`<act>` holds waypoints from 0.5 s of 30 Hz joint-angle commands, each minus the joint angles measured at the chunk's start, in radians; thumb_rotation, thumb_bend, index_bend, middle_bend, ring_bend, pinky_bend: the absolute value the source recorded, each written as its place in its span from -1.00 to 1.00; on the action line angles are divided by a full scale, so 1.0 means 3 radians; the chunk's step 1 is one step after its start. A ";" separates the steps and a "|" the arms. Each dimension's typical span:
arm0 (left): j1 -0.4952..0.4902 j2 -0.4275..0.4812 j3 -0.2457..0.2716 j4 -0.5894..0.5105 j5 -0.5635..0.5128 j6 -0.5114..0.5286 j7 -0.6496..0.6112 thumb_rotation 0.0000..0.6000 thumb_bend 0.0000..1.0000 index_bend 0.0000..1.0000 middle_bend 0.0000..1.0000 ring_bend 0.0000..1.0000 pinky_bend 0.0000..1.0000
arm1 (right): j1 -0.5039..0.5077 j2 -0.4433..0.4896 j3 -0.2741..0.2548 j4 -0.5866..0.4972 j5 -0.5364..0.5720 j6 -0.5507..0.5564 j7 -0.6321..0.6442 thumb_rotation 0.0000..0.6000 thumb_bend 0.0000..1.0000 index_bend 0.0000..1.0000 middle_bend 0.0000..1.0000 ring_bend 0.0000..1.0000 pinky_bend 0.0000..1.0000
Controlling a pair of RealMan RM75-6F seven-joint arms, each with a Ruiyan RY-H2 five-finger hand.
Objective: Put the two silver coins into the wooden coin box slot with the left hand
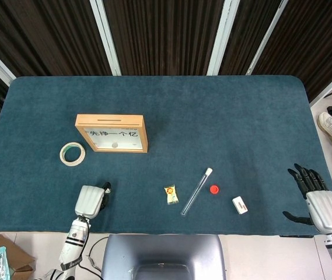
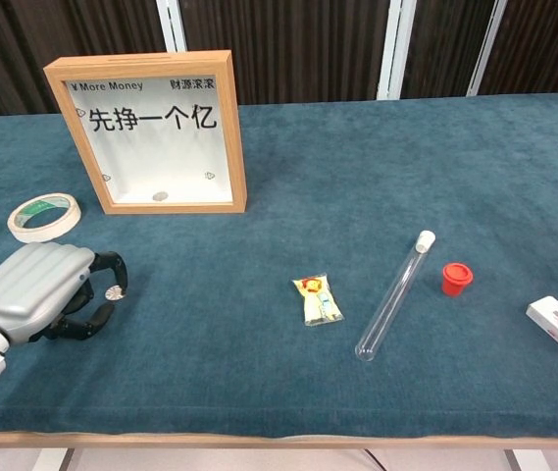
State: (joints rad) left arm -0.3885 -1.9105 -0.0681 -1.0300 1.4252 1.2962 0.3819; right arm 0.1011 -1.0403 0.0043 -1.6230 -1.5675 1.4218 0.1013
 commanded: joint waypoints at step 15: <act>-0.0009 0.0000 -0.0032 -0.0008 -0.0044 -0.0061 0.0091 1.00 -0.15 -0.17 1.00 1.00 1.00 | 0.0000 -0.0002 0.0003 0.0000 0.0003 0.0004 -0.0004 1.00 -0.75 -1.00 -1.00 -1.00 -1.00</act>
State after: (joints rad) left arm -0.3914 -1.9107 -0.0777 -1.0321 1.4121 1.2780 0.4094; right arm 0.1011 -1.0409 0.0054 -1.6230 -1.5665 1.4229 0.1001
